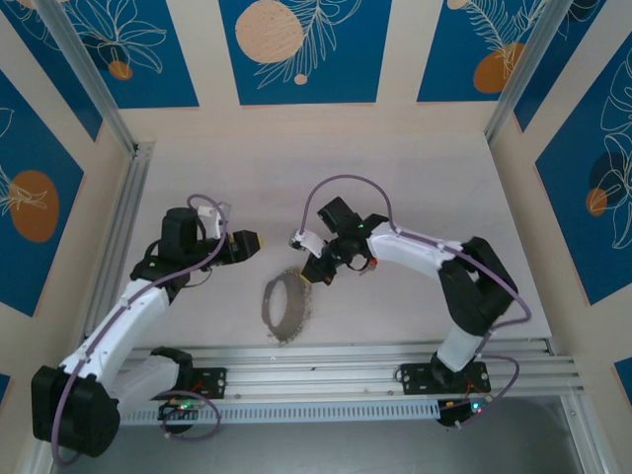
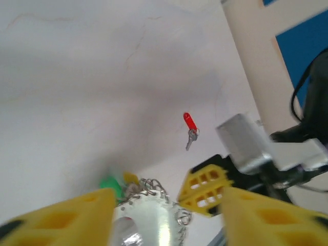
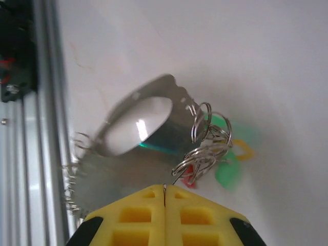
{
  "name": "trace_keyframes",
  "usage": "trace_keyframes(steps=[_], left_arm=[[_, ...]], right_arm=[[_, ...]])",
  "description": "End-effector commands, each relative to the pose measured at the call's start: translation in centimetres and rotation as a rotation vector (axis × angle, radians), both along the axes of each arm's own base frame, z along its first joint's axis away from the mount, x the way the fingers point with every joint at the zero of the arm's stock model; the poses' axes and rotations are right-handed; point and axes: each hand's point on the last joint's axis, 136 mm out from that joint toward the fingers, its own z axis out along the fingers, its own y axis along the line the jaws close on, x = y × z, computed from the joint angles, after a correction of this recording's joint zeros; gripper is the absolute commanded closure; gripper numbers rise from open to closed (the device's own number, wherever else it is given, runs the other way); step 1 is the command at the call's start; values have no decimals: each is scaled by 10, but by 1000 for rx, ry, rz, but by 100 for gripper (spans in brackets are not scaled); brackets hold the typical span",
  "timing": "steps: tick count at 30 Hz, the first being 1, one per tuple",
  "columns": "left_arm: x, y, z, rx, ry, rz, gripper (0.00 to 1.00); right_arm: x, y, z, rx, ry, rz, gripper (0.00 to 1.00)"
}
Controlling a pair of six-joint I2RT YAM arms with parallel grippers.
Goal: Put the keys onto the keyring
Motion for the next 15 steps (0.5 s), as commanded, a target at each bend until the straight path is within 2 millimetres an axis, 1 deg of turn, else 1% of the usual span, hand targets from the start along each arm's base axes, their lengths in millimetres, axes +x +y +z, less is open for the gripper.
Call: trace_keyframes(steps=[1,2,3,8,10,12,14,15], left_arm=[[-20,-10,24,-4,-67,-118,64],[-26,-13,34,-9,-103,-150,71],[-33,-16,44,-6,-140,-178,76],[-62,-31,94,-26,-310,-320,93],[-72,-37,110,-42,-359,-369,96],[-83,-44,122,-47,-397,-417,95],[-93,-51,132,-48,-437,-464,87],[-96,-53,136,-50,-452,-480,85]], right_arm=[[-20,9,47,104,-72,98,100],[-25,11,62,130,-90,112,100],[-28,12,78,158,-110,122,100],[-44,14,148,309,-192,146,100],[-50,13,174,371,-220,151,100],[-56,13,198,429,-235,164,100],[-63,12,221,492,-251,186,100],[-67,12,230,518,-260,196,100]])
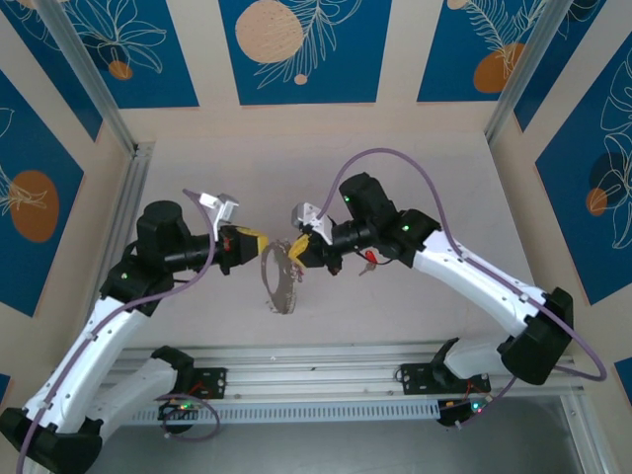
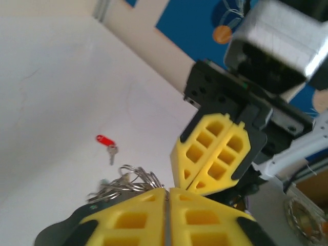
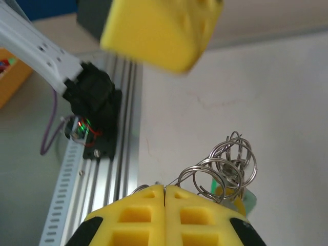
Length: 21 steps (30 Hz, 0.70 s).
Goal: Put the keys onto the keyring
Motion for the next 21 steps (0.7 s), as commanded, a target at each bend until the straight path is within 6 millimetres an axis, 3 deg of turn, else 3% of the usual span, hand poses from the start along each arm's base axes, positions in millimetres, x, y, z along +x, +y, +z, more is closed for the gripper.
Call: trace_keyframes(steps=[1,5,10,16,21], left_arm=[[-23,-9,16,-2,-73,-108,82],[-36,-13,36,-28,-119,-157,75],[-50,-12,55,-45,-172,-192,68],[-56,-11,70,-35,-223,-197,62],[-54,-10,73,-14,-260,-175,60]], right_arm=[[-24,0,55,151,-19,91,100],[-35,-5,84,211,-43,126,100],[-39,-8,104,260,-55,130,100],[-30,-5,113,294,-47,67,100],[-34,-4,122,343,-37,77,100]])
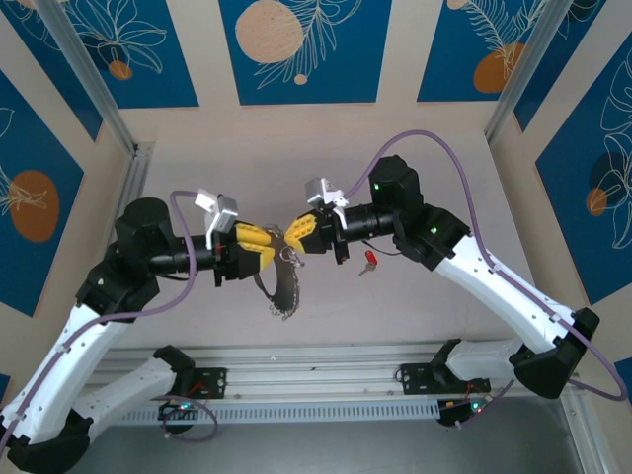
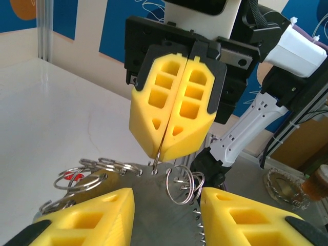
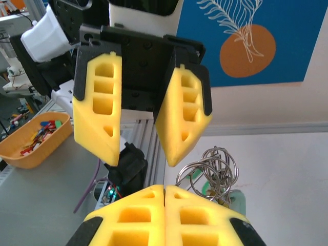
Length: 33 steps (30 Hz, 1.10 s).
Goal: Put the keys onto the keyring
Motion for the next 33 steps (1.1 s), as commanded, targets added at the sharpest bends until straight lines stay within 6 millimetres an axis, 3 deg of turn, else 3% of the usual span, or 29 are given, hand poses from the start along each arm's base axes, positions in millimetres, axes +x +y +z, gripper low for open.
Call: trace_keyframes(steps=[1,11,33], left_arm=[[-4,2,10,11,-64,2,60],[4,-3,15,81,-140,17,64],[15,-29,-4,199,-179,-28,69]], right_arm=[[-12,-2,24,79,-14,24,100],[-12,1,17,50,9,10,100],[-11,6,13,39,28,35,100]])
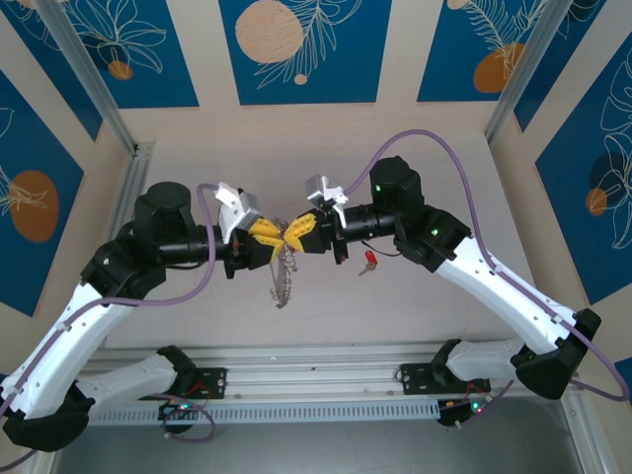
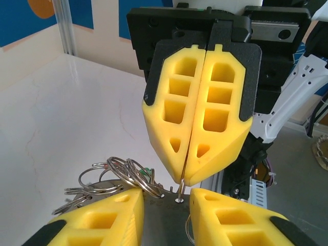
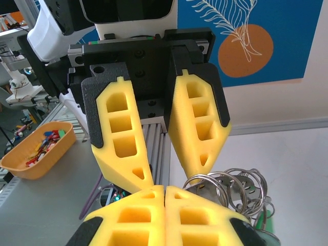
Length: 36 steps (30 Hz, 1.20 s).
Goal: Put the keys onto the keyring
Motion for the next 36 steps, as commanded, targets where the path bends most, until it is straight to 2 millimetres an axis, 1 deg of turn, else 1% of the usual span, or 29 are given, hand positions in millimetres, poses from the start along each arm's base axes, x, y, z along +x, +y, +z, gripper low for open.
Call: trace_keyframes(steps=[1,4,7,9,12,13,24,31,36], left_arm=[[-2,-11,3,6,-33,-47,69],[-1,-15,1,9,-28,-56,70],[0,-18,-2,13,-20,-65,75],[0,-19,-2,12,-20,-66,82],[-2,-19,0,-2,-20,-72,98],[-4,-19,1,-8,-21,-75,100],[-9,-15,3,-23,-27,-72,100],[-15,-12,4,-28,-35,-95,100],[-19,-8,8,-33,-49,-100,100]], right_arm=[[-10,4,11,39,-24,53,100],[-11,5,8,34,-22,62,100],[-11,6,6,29,-19,68,100],[-13,6,5,28,-17,76,100],[-15,5,4,24,-18,78,100],[-14,5,3,21,-17,78,100],[-19,1,-2,19,-38,80,100],[-24,-9,-1,31,-65,75,100],[-27,-12,-3,24,-59,79,100]])
